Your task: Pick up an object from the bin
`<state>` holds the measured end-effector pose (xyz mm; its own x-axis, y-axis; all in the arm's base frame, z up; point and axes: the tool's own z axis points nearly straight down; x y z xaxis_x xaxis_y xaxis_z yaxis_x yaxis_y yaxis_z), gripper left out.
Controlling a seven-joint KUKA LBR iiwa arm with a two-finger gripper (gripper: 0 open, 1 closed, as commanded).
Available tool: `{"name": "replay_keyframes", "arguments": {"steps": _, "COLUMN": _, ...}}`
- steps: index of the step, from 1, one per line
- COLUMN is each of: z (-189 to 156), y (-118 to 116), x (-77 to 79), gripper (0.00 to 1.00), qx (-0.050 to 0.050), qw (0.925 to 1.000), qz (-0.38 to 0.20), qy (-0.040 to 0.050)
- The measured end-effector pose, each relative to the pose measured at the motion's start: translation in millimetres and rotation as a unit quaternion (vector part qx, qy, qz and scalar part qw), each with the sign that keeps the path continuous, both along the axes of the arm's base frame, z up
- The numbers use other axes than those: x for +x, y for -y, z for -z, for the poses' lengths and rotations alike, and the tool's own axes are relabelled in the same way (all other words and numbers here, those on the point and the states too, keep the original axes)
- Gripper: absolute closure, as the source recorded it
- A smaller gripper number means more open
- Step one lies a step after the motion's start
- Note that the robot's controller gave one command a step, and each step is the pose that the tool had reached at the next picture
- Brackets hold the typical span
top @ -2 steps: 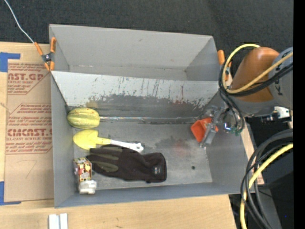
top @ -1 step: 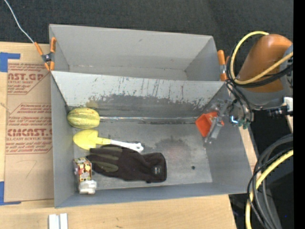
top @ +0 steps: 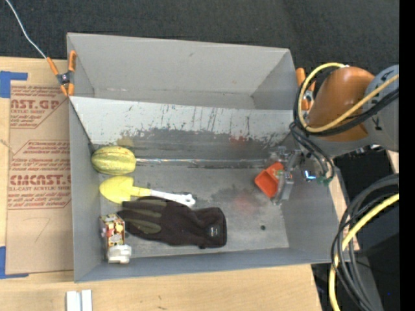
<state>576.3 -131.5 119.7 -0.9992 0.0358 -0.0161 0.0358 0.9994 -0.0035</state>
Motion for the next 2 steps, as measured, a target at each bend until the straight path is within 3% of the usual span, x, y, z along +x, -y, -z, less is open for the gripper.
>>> {"name": "replay_keyframes", "arguments": {"steps": 1, "z": 49.4, "y": -32.9, "x": 3.7, "gripper": 1.0, "qx": 0.002, "qw": 0.9965, "qz": -0.083, "qy": -0.0065}}
{"name": "replay_keyframes", "arguments": {"steps": 2, "z": 49.4, "y": -32.9, "x": 3.7, "gripper": 1.0, "qx": 0.002, "qw": 0.9965, "qz": -0.083, "qy": -0.0065}}
